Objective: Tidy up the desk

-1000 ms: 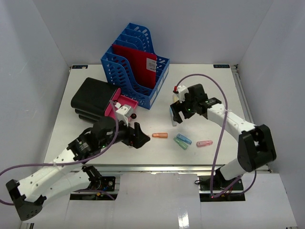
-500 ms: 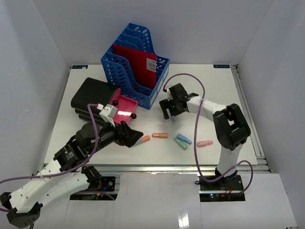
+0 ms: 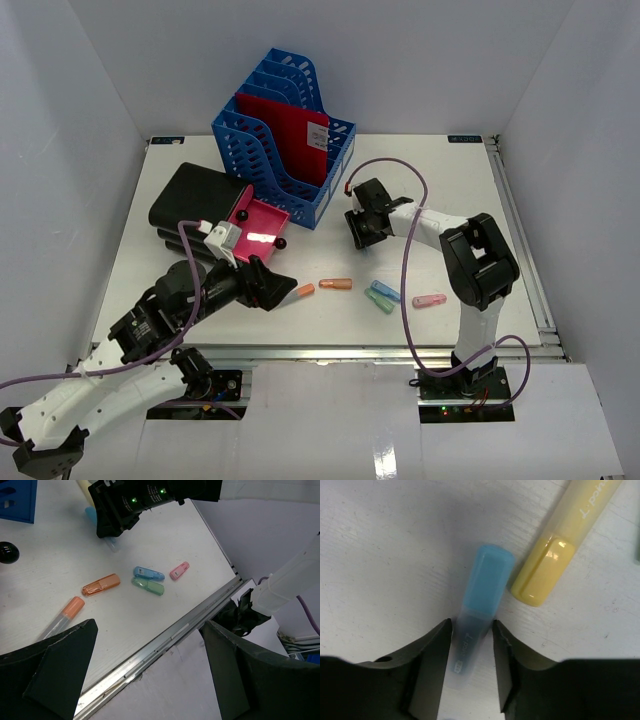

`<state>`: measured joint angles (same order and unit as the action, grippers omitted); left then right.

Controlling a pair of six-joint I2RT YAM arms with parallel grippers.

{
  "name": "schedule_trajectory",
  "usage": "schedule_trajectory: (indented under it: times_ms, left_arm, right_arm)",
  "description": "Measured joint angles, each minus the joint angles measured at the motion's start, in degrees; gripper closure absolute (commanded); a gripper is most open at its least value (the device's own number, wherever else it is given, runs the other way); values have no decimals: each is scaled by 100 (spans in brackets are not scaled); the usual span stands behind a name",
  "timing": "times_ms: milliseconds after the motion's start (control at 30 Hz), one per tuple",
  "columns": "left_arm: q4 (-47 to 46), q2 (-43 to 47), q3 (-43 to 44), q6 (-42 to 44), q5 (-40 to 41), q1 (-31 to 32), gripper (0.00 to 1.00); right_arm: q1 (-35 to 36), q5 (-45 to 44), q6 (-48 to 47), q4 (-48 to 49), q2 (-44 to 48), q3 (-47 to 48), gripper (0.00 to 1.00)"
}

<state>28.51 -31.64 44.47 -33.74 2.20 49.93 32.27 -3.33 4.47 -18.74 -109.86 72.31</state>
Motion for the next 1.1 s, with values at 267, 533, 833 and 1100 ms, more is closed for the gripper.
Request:
schedule_trajectory:
  times_ms: [267,533,833,1100]
  left_arm:
    - [-2,112,0,-39,20,2,2]
    - [6,209,4,-3,31,2,2]
    - [18,440,132,130,44,2,2]
    - [53,1057,195,145,-40,0,2]
  right_arm:
    - [-15,-75,-35,53,2,-20,85]
    - [22,957,-1306,-63,786,-234,91]
    - [1263,1299,-4282,-121,1665,213,90]
    - [1990,1244,-6510,-1033,-57,3000,89]
